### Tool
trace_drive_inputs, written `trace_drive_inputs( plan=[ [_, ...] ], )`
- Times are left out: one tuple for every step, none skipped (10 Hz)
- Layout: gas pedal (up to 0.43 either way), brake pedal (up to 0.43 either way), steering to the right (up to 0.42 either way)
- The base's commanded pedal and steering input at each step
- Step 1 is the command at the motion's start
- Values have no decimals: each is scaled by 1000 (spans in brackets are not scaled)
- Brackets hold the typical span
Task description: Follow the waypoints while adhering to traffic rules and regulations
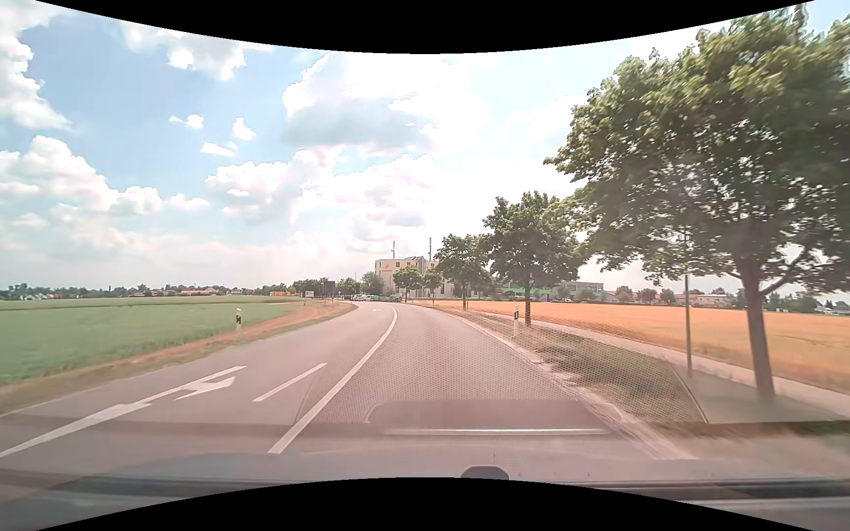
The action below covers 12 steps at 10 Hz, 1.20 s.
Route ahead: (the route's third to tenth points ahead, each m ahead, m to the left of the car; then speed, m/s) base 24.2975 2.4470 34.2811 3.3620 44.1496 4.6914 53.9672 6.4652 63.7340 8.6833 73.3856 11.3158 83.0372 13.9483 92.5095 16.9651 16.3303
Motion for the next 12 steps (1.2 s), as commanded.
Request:
trace_drive_inputs(
  plan=[
    [98,0,-20],
    [98,0,-20],
    [98,0,-20],
    [98,0,-20],
    [98,0,-20],
    [98,0,-20],
    [98,0,-19],
    [98,0,-19],
    [98,0,-19],
    [98,0,-19],
    [87,0,-19],
    [87,0,-18]
  ],
)
